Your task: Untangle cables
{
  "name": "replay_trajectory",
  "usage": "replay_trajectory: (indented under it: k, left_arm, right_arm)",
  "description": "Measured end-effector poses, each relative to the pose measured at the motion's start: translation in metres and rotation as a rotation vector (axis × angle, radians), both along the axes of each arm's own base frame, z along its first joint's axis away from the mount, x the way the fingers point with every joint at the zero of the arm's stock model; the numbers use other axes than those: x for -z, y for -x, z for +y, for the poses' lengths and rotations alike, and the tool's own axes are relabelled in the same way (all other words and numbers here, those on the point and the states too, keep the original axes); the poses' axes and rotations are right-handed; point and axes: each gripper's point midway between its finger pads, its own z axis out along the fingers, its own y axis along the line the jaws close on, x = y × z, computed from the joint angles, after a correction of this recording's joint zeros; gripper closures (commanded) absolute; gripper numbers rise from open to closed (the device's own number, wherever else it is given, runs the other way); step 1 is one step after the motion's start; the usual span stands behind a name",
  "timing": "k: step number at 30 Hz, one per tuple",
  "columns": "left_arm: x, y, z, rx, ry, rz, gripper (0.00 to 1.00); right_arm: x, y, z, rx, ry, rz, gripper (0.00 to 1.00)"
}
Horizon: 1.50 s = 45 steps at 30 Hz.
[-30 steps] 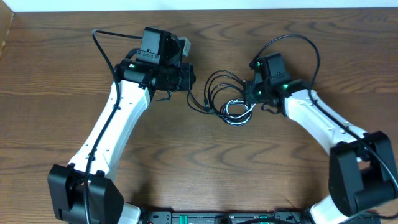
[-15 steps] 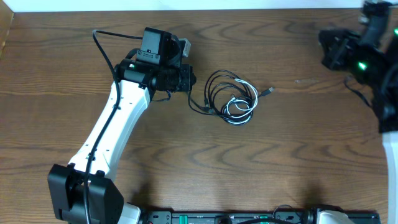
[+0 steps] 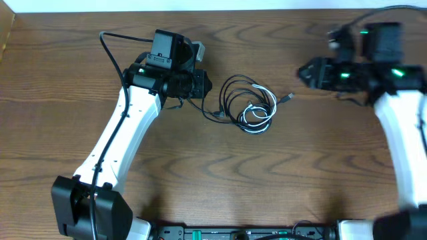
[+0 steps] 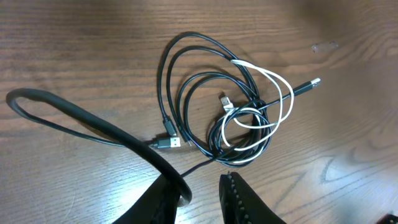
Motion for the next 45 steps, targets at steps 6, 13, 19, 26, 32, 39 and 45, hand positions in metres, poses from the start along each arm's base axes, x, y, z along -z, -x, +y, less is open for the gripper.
replay_trajectory:
  k: [6, 13, 19, 26, 32, 39, 45]
  left_arm:
    - [0.0, 0.001, 0.0, 0.0, -0.001, 0.004, 0.72]
    - [0.0, 0.001, 0.0, 0.0, -0.002, 0.004, 0.71]
    - [0.001, 0.001, 0.0, 0.0, -0.002, 0.007, 0.71]
    - [0.001, 0.002, 0.001, 0.0, -0.002, 0.009, 0.71]
    - [0.002, 0.003, 0.001, 0.0, -0.005, 0.017, 0.71]
    - [0.002, 0.003, 0.001, 0.0, -0.005, 0.017, 0.71]
    - [0.002, 0.003, 0.001, 0.0, -0.005, 0.017, 0.71]
  right_arm:
    - [0.08, -0.012, 0.03, -0.187, -0.011, 0.131, 0.41]
    - [0.149, -0.019, 0.06, -0.353, -0.181, 0.19, 0.46]
    - [0.159, -0.014, 0.083, -0.445, -0.367, 0.182, 0.95]
    - [0.145, -0.013, 0.091, -0.454, -0.425, 0.184, 0.99]
    - [0.062, -0.03, 0.085, -0.451, -0.414, 0.058, 0.99]
    - [-0.116, -0.005, 0.081, -0.52, -0.355, -0.355, 0.99]
    - [-0.176, 0.037, 0.069, -0.464, -0.28, -0.47, 0.99]
